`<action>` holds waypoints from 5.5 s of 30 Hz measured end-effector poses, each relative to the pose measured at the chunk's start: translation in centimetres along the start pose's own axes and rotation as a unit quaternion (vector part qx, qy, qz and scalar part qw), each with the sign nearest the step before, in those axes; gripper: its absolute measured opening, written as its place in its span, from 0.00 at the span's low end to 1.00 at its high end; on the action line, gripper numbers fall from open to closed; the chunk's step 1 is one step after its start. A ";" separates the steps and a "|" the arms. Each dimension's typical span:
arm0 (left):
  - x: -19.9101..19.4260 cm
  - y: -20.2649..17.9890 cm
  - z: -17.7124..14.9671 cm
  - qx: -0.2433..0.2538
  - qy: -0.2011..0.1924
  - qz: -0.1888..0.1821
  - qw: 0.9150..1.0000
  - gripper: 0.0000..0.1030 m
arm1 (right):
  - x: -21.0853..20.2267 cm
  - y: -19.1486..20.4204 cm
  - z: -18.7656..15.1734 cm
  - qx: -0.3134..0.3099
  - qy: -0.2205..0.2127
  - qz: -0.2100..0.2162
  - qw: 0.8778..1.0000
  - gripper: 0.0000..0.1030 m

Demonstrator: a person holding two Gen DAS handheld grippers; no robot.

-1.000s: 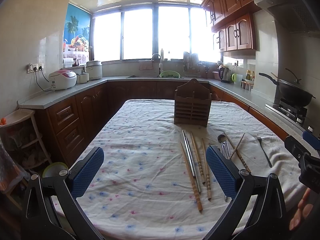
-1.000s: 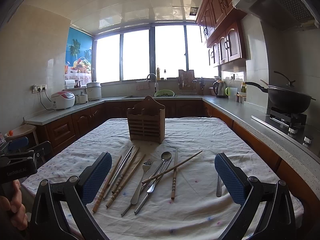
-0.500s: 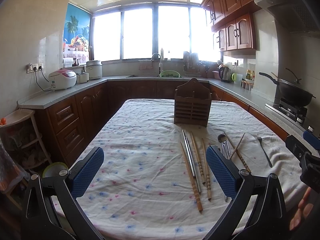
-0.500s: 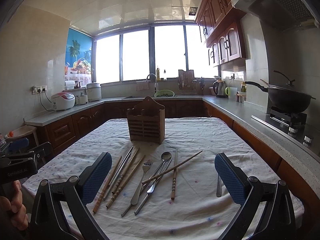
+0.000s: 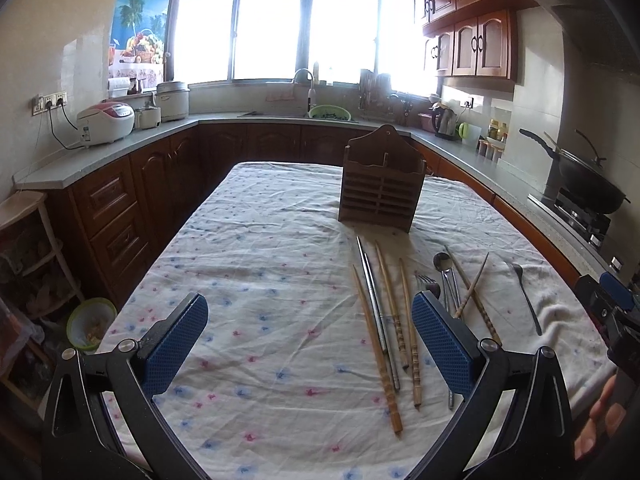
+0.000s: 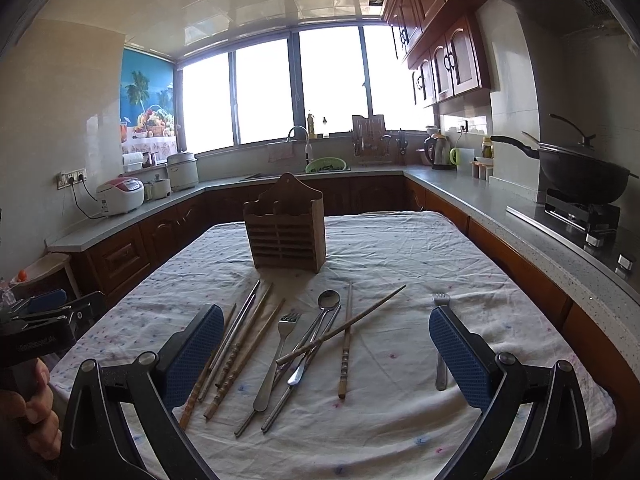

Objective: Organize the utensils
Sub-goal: 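Close the left tool on a metal chopstick while the right tool grasps a wooden chopstick, then lift both held chopsticks and carry them over the wooden utensil holder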

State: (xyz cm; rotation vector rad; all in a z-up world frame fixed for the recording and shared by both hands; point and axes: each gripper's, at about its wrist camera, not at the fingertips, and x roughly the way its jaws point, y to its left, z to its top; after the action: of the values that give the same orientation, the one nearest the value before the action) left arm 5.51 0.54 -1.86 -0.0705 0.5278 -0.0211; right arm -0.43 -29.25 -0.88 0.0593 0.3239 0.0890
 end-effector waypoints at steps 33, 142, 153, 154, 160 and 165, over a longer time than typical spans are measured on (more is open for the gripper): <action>24.6 -4.2 7.4 0.020 0.223 -0.068 0.972 0.81 | 21.7 -9.7 1.8 0.184 0.239 0.008 0.954 0.55; 9.7 -2.7 15.8 -0.006 0.065 -0.197 0.978 0.04 | 14.0 -2.7 14.0 0.081 0.113 0.106 0.985 0.05; 9.3 -1.3 19.0 -0.039 0.009 -0.195 0.980 0.04 | 14.6 -2.6 16.2 0.081 0.081 0.107 0.988 0.05; 9.3 -1.2 19.6 -0.044 0.000 -0.195 0.980 0.04 | 14.8 -2.7 16.5 0.082 0.074 0.107 0.988 0.05; 10.2 -1.3 23.8 -0.040 -0.050 -0.183 0.981 0.04 | 16.3 -3.3 19.6 0.096 0.030 0.111 0.989 0.05; 12.1 -1.3 27.9 -0.053 -0.091 -0.167 0.980 0.04 | 18.3 -3.8 23.1 0.115 -0.012 0.106 0.988 0.05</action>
State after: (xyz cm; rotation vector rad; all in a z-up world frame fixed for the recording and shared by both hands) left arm 30.00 0.46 16.18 -0.2619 0.3287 -0.3131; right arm 24.58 -32.27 14.92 0.3232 0.3013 0.2611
